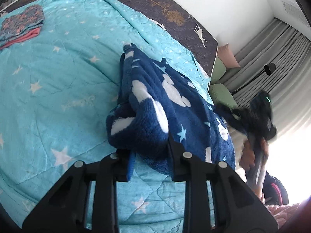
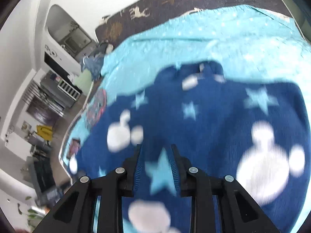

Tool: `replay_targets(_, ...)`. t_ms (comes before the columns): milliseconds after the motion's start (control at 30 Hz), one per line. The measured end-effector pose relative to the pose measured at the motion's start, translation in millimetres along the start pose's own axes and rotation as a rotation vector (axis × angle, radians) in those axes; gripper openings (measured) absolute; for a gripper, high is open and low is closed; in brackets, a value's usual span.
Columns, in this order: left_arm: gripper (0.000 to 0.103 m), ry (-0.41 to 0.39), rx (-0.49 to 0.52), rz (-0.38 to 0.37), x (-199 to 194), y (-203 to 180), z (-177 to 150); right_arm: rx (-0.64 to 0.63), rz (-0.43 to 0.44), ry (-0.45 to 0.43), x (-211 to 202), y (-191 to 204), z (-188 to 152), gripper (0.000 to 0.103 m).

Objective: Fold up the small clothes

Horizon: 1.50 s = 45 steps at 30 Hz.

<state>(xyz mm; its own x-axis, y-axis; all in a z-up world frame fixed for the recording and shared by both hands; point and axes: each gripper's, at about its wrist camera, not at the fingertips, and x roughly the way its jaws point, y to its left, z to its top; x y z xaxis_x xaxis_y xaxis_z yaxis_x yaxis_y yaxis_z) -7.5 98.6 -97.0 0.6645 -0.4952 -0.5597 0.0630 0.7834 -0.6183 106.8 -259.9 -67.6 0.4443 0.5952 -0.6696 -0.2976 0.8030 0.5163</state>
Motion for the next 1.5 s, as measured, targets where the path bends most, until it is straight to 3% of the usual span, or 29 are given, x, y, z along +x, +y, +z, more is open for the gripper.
replay_targets(100,0.029,0.002,-0.011,0.005,1.0,2.1,1.1,0.096,0.002,0.032,40.2,-8.2,36.3,0.028)
replay_targets(167,0.029,0.003,-0.033,0.005,3.4,5.1,1.6,0.121,-0.104,0.112,85.1,-28.4,47.1,0.027)
replay_targets(200,0.029,0.003,-0.04,0.007,4.3,6.0,2.5,0.157,-0.098,0.15,104.7,-42.7,47.1,0.024)
replay_targets(233,0.029,0.005,-0.045,0.008,5.0,5.6,3.0,0.217,-0.042,0.126,111.6,-54.7,45.8,0.023)
replay_targets(400,0.019,0.0,-0.01,-0.01,6.1,-5.1,10.9,0.2,-0.002,0.077,74.6,-48.0,39.6,0.028)
replay_targets(533,0.017,-0.039,0.048,-0.051,0.0,-28.0,20.3,0.143,0.052,0.03,17.2,-38.6,12.7,0.031)
replay_targets(733,0.016,-0.059,0.21,-0.134,4.6,-90.5,33.4,0.083,-0.036,-0.072,-47.2,-33.7,-21.6,0.048)
replay_targets(833,0.016,-0.029,0.281,-0.182,22.5,-121.4,28.1,0.098,-0.055,-0.109,-70.7,-45.5,-40.0,0.05)
replay_targets(1000,0.016,0.09,0.38,-0.253,65.6,-164.1,-0.7,0.144,-0.034,-0.123,-101.0,-60.6,-56.4,0.052)
replay_targets(1067,0.016,0.137,0.408,-0.267,78.9,-174.4,-14.4,0.144,-0.025,-0.133,-113.8,-62.6,-58.4,0.057)
replay_targets(1133,0.016,0.17,0.438,-0.267,87.5,-179.6,-25.4,0.144,0.016,-0.133,-115.7,-61.8,-56.4,0.072)
replay_targets(1233,0.016,0.192,0.469,-0.257,92.5,-183.2,-33.7,0.125,0.086,-0.102,-103.3,-53.8,-46.8,0.081)
replay_targets(1400,0.016,0.181,0.488,-0.238,86.0,-182.5,-36.4,0.113,0.165,0.049,-59.5,-46.6,-33.3,0.085)
replay_targets(1500,0.016,0.181,0.49,-0.244,83.8,-184.2,-39.3,0.134,0.254,0.132,-37.4,-43.2,-16.5,0.085)
